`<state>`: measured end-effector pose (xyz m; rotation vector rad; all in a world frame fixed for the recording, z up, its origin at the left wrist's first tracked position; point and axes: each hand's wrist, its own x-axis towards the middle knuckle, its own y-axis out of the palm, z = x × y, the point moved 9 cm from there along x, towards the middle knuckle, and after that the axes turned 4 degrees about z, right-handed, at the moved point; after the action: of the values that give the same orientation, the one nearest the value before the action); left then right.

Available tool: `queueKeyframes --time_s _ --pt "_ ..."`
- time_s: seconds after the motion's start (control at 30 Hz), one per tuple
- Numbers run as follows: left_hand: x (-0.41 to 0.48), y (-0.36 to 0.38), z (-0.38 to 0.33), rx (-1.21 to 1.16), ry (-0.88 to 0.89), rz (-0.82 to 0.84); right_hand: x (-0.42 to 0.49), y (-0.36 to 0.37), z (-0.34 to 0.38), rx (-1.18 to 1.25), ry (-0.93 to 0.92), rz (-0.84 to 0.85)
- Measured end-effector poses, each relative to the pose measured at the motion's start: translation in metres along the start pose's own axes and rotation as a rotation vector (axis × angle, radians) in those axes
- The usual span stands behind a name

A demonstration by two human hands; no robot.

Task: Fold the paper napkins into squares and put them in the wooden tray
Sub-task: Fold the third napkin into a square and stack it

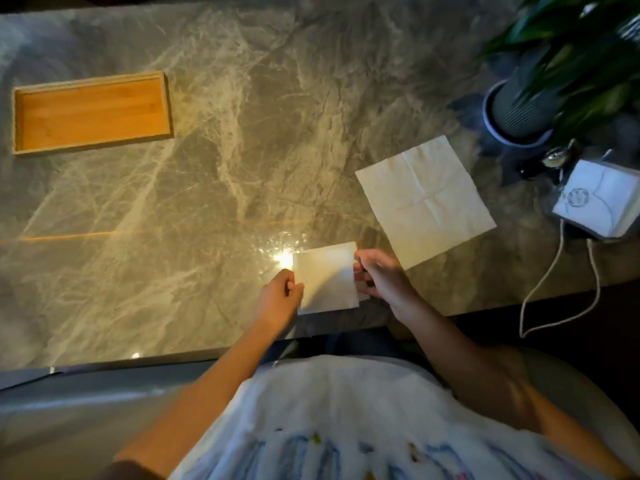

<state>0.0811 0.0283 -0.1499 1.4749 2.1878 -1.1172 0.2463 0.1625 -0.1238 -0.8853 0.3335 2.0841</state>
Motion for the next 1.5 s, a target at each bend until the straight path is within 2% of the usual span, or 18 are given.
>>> queueKeyframes --time_s 0.27,0.6,0.77,1.1,1.3,1.5 --pt "-0.005 0.009 -0.010 0.033 0.013 -0.098 0.008 -0.007 -0.006 -0.024 0.002 0.039" --pt "-0.010 0.010 -0.019 0.027 0.020 -0.139 0.016 -0.012 0.002 -0.004 0.000 0.081" --pt "-0.008 0.014 -0.017 0.011 -0.041 -0.132 0.019 -0.012 0.002 -0.043 0.019 0.131" --pt "-0.009 0.017 -0.010 -0.090 -0.117 -0.095 0.025 -0.019 0.003 -0.098 0.043 0.092" --pt "-0.014 0.024 -0.001 -0.116 -0.165 -0.017 0.020 -0.015 -0.005 -0.184 0.135 0.159" --pt "-0.016 0.022 0.001 -0.132 -0.158 -0.025 0.019 -0.011 -0.011 -0.251 0.175 0.226"
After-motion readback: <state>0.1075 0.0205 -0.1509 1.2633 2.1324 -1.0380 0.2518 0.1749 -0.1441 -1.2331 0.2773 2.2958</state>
